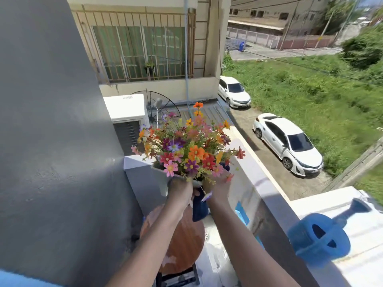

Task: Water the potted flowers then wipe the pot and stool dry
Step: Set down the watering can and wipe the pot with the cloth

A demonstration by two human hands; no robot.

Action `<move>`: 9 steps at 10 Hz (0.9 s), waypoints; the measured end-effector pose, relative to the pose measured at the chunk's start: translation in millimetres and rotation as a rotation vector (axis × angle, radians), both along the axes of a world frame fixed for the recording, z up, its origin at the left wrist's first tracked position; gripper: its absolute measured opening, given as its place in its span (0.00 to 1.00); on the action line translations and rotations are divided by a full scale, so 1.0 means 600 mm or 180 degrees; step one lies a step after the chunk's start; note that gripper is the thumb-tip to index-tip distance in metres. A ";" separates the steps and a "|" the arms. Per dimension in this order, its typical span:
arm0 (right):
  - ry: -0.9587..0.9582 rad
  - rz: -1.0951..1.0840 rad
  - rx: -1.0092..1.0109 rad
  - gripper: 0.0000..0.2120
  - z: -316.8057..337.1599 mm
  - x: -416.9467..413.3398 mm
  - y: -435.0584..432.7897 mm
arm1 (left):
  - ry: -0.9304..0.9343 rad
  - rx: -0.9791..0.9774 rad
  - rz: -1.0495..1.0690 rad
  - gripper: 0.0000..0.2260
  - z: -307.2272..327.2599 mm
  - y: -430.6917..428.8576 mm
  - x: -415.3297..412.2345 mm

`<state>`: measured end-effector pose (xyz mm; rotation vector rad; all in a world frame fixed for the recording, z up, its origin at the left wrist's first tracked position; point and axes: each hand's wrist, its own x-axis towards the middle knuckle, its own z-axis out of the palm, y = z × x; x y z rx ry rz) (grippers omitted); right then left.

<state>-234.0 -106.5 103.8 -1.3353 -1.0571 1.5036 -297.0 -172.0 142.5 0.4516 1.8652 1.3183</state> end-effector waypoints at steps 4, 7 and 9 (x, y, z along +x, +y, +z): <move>-0.0575 0.0232 0.1312 0.19 -0.012 0.011 0.062 | -0.0328 0.0227 -0.0289 0.10 -0.046 -0.006 -0.069; -0.0630 0.0129 0.1548 0.17 0.020 0.012 0.087 | -0.0679 0.0478 -0.0159 0.14 -0.007 -0.012 -0.055; -0.0591 0.0736 0.1990 0.18 -0.010 0.005 -0.052 | -0.0920 0.0577 0.0064 0.16 -0.014 0.010 -0.066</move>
